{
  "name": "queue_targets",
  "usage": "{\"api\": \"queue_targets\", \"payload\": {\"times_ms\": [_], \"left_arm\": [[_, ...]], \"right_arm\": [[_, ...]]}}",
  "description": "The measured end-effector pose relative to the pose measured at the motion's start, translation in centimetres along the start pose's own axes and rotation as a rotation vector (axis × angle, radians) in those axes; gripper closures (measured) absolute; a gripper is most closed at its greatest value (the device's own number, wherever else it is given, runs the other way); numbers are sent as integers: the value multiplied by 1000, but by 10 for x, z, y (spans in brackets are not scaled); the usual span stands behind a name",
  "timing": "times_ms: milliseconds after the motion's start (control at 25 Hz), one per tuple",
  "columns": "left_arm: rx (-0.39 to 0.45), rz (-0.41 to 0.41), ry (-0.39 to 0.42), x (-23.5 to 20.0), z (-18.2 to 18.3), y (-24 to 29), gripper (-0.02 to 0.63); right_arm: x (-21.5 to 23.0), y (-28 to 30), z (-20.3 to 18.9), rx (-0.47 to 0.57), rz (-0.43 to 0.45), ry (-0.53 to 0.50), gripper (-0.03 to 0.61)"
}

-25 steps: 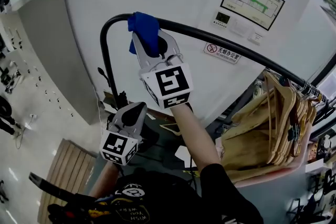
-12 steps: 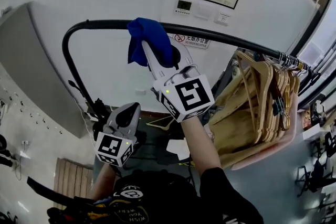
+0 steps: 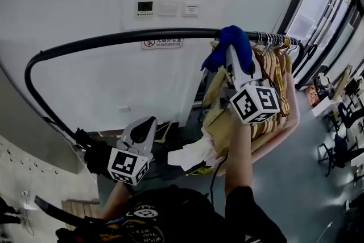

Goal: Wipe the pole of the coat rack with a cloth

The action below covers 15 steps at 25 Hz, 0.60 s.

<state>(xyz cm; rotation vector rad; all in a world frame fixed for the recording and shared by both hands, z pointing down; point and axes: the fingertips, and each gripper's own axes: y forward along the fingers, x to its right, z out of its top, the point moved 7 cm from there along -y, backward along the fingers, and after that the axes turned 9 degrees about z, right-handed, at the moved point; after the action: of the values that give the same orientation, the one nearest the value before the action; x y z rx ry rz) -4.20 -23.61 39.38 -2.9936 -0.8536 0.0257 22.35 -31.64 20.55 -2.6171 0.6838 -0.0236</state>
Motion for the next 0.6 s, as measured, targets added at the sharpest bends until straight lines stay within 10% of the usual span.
{"api": "queue_targets", "payload": {"times_ms": [280, 600], "left_arm": [[-1, 41, -14, -11, -2, -3, 609], [-8, 214, -21, -42, -2, -52, 609]], "right_arm": [[14, -6, 3, 13, -27, 34, 517], [-126, 57, -11, 29, 343, 94, 516]]}}
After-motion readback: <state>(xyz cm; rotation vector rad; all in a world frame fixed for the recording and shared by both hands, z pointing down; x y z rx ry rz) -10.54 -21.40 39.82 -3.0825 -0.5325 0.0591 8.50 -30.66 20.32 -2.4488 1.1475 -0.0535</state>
